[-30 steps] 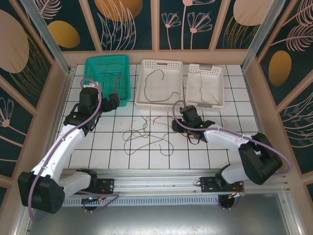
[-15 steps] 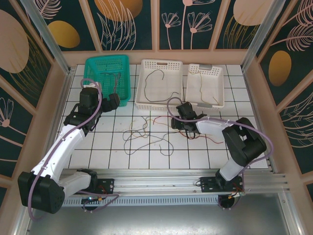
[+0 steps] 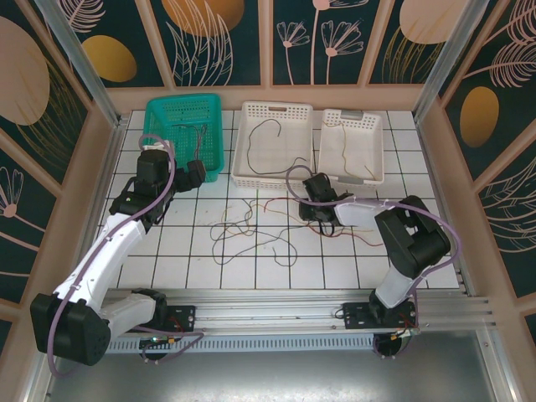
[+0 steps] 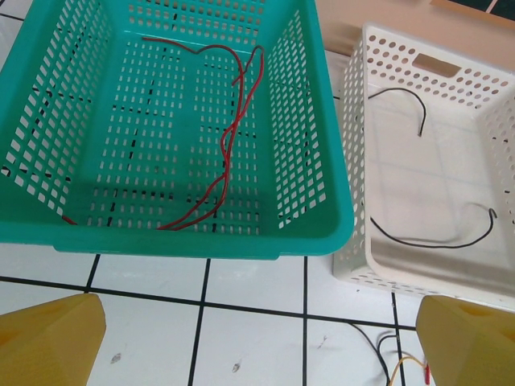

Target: Untangle the cables

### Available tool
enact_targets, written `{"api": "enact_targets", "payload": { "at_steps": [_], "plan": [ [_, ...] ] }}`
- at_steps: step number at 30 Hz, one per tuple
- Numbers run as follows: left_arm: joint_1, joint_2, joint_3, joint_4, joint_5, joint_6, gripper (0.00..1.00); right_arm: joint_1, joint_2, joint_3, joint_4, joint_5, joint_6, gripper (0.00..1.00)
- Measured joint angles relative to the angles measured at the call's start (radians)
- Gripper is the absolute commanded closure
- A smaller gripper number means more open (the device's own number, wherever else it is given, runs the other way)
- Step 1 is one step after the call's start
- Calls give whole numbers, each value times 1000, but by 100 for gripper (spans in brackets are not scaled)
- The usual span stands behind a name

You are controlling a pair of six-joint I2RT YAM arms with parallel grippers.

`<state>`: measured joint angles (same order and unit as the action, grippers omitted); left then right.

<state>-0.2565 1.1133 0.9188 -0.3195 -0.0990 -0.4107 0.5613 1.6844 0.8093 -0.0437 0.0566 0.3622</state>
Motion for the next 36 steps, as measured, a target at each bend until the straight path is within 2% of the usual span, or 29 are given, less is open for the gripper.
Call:
{"api": "enact_targets", "payload": {
  "at_steps": [5,11,15,27,36],
  "plan": [
    [0,0,0,0,0,0,1,10,-4,0,20,-80,-9,100],
    [-4,0,0,0,16,-1,1,33,-114,0,18,-142,-16,100],
    [-6,-11,0,1,69,-10,1,49,-216,15,11,-170,-19,100],
    [-13,-101,-117,125,339,-132,2,120,-420,116,-32,-157,-91,100],
    [-39,-145,-213,286,534,-241,1,120,-555,64,164,-239,-63,100]
  ]
}}
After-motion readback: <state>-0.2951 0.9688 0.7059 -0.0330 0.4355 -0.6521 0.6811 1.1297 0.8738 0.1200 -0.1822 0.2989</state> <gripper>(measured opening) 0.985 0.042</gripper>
